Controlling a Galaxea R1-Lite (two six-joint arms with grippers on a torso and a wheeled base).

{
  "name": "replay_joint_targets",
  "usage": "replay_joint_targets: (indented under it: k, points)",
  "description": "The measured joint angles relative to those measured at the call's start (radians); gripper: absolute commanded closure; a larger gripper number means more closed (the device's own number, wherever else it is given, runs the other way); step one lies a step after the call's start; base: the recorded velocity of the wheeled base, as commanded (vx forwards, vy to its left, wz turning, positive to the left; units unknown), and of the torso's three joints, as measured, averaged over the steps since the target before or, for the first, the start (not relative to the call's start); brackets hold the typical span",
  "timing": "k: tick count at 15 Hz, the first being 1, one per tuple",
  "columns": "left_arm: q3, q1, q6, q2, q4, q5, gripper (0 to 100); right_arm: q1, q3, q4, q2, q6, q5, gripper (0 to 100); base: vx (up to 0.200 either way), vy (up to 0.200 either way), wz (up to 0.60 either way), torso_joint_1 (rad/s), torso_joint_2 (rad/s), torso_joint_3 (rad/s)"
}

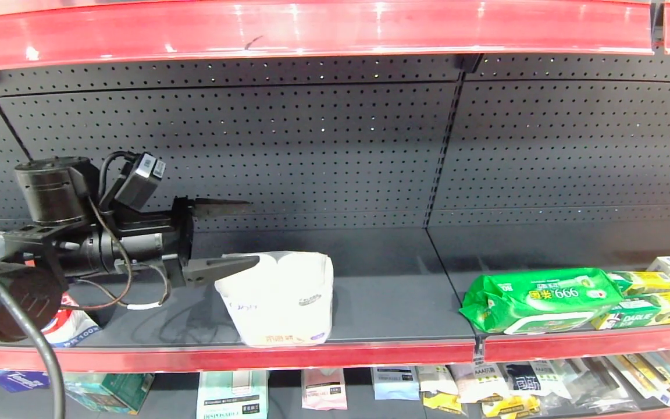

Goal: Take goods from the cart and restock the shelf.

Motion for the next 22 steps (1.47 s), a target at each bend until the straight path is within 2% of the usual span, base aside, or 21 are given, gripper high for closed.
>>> replay_joint_targets:
  k: [1, 5, 6, 9, 10, 11, 12, 13, 14, 16, 17, 19, 22]
  points:
    - [0.0, 0.0, -0.001, -0.014, 0.001, 0.036, 0, 0.0, 0.001, 0.0, -0.001, 0.0, 0.0, 100, 0.0, 0.0, 0.0, 0.0, 0.0, 0.0]
    - [0.025, 0.0, -0.024, -0.065, 0.001, 0.329, 0, 0.022, 0.005, 0.001, -0.001, 0.002, 0.001, 100, 0.0, 0.0, 0.0, 0.0, 0.0, 0.0]
    - [0.033, 0.0, -0.025, -0.077, 0.001, 0.424, 0, 0.03, 0.006, 0.001, 0.0, 0.004, 0.001, 100, 0.0, 0.0, 0.0, 0.0, 0.0, 0.0]
    - [0.042, 0.0, -0.035, -0.1, -0.02, 0.89, 0, 0.065, 0.016, 0.003, 0.002, 0.006, 0.001, 100, 0.0, 0.0, 0.0, 0.0, 0.0, 0.0]
    - [0.043, 0.0, -0.067, -0.103, -0.037, 1.033, 0, 0.075, 0.019, 0.004, 0.003, 0.007, 0.001, 100, 0.0, 0.0, 0.0, 0.0, 0.0, 0.0]
    - [0.046, -0.001, -0.126, -0.107, -0.052, 1.158, 0, 0.083, 0.022, 0.004, 0.003, 0.007, 0.001, 100, 0.0, 0.0, 0.0, 0.0, 0.0, 0.0]
    - [0.06, -0.002, -0.185, -0.116, -0.057, 1.259, 0, 0.101, 0.025, 0.005, 0.003, 0.008, 0.001, 100, 0.0, 0.0, 0.0, 0.0, 0.0, 0.0]
    - [0.094, -0.002, -0.219, -0.134, -0.053, 1.296, 0, 0.12, 0.028, 0.004, 0.004, 0.008, 0.001, 100, 0.0, 0.0, 0.0, 0.0, 0.0, 0.0]
    - [0.141, -0.006, -0.235, -0.167, -0.042, 1.304, 0, 0.139, 0.031, 0.005, 0.006, 0.009, 0.001, 100, 0.0, 0.0, 0.0, 0.0, 0.0, 0.0]
    - [0.229, -0.01, -0.247, -0.264, 0.01, 1.304, 0, 0.18, 0.04, 0.005, 0.01, 0.01, 0.001, 100, 0.0, 0.0, 0.0, 0.0, 0.0, 0.0]
    - [0.266, -0.011, -0.25, -0.327, 0.066, 1.288, 0, 0.197, 0.044, 0.005, 0.013, 0.01, 0.001, 100, 0.0, 0.0, 0.0, 0.0, 0.0, 0.0]
    - [0.306, -0.013, -0.252, -0.491, 0.24, 1.236, 0, 0.247, 0.052, 0.005, 0.02, 0.01, 0.001, 100, 0.0, 0.0, 0.0, 0.0, 0.0, 0.0]
    - [0.316, -0.014, -0.247, -0.841, 0.64, 1.123, 0, 0.292, 0.054, 0.003, 0.026, 0.009, 0.001, 100, 0.0, 0.0, 0.0, 0.0, 0.0, 0.0]
